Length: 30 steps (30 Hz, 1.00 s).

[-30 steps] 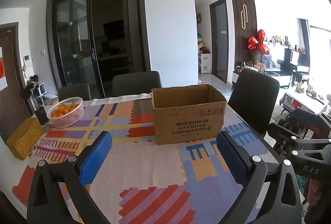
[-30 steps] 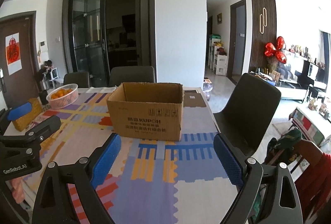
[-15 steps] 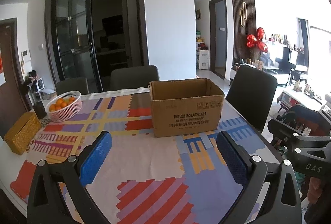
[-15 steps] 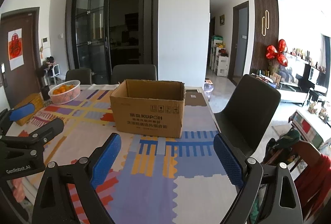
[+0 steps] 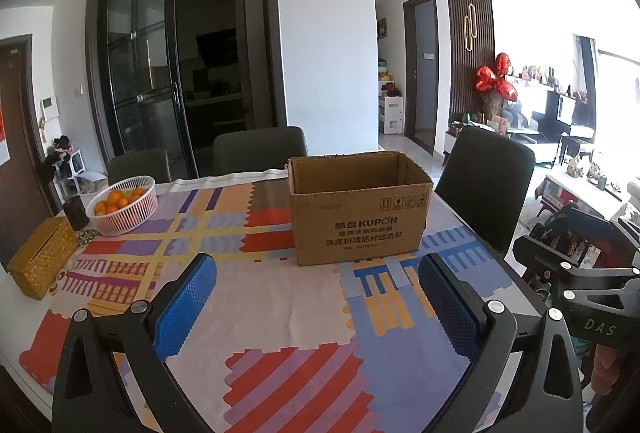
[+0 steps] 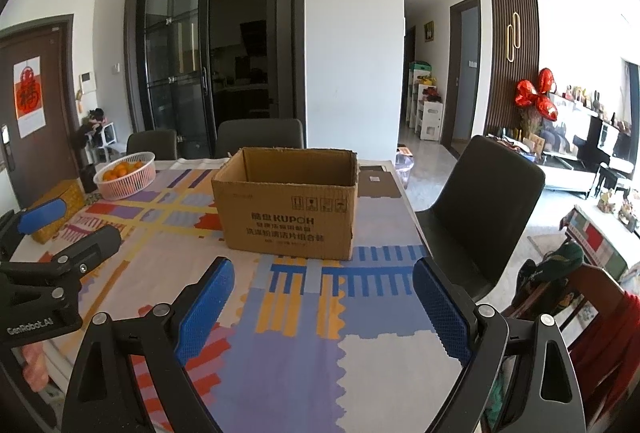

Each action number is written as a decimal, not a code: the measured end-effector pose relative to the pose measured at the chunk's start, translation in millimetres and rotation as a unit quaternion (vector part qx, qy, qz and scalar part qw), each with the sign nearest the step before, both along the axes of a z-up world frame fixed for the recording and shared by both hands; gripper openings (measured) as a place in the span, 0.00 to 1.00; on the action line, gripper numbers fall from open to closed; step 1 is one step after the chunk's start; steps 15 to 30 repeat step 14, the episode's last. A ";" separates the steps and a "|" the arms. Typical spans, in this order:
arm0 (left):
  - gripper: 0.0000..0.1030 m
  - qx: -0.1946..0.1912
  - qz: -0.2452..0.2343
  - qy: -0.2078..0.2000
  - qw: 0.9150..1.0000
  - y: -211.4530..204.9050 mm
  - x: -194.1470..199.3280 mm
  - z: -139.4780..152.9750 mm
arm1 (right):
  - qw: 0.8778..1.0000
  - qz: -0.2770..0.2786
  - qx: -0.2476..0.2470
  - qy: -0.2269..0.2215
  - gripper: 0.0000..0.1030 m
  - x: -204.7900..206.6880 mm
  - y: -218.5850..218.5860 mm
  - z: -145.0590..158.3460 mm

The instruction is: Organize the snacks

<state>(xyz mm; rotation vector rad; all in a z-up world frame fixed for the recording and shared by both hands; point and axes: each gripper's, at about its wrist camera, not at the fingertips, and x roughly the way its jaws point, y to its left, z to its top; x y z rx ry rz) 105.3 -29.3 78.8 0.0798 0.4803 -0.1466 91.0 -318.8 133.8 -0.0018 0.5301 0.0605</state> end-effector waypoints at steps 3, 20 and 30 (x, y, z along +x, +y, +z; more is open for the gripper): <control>1.00 0.000 -0.001 0.001 1.000 -0.8 0.0 -0.3 | 1.000 0.000 0.001 0.002 0.89 0.9 -0.8 -0.9; 1.00 -0.004 -0.002 0.011 1.000 -1.3 1.6 -3.1 | 1.000 0.000 -0.001 0.007 0.89 1.5 -1.7 -4.9; 1.00 -0.004 -0.002 0.011 1.000 -1.3 1.6 -3.1 | 1.000 0.000 -0.001 0.007 0.89 1.5 -1.7 -4.9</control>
